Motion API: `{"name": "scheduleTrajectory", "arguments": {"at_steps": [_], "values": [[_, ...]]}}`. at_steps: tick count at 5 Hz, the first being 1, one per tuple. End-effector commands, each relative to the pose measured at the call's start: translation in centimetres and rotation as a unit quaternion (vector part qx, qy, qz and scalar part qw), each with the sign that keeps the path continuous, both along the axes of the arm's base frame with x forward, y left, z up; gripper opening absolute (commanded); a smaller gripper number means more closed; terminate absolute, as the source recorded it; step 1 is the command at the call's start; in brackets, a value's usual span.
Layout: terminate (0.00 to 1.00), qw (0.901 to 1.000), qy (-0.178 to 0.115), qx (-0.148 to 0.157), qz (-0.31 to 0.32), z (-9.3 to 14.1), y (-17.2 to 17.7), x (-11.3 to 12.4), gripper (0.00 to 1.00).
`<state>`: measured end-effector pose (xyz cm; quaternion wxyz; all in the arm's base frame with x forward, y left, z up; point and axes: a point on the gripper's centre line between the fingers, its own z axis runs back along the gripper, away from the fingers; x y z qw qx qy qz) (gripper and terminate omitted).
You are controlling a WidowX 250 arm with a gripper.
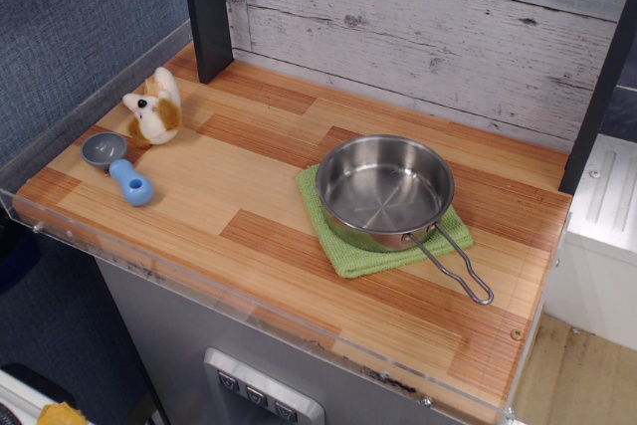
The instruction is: Move object from pan and put above blue spoon
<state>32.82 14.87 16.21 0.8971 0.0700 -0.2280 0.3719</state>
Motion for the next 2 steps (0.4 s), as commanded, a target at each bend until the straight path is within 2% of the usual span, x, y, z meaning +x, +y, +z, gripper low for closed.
{"name": "scheduleTrajectory", "arguments": {"at_steps": [1, 2], "values": [[0.00, 0.9995, -0.029, 0.012, 0.001, 1.97, -0.34, -0.92, 1.00], [1.00, 0.9995, -0.029, 0.012, 0.001, 1.97, -0.34, -0.92, 1.00]]}}
